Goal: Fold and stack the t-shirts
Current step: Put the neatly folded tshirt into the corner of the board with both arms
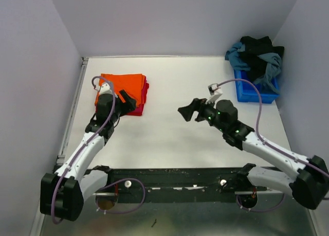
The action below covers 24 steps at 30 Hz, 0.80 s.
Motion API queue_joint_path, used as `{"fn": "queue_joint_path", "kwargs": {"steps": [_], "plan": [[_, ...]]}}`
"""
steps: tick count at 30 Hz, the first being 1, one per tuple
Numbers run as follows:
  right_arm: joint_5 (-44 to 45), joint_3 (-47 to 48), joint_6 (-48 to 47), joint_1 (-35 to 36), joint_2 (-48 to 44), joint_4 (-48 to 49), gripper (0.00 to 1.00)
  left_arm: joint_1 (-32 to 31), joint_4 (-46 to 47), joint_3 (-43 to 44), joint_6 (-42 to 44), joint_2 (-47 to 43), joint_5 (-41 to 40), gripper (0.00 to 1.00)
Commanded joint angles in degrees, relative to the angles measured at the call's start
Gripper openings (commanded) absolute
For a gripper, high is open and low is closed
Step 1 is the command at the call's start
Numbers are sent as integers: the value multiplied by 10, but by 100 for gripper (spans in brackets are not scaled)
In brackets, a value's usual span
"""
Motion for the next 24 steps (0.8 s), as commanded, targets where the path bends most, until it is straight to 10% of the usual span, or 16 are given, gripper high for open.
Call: {"fn": "queue_joint_path", "kwargs": {"steps": [1, 13, 24], "plan": [[145, -66, -51, -2, -151, -146, 100, -58, 79, -78, 9, -60, 27, 89], [212, -274, -60, -2, -589, -228, 100, -198, 99, -200, 46, -133, -16, 99], [209, -284, -58, -2, -542, -210, 100, -202, 99, -230, 54, -219, -40, 99]]}}
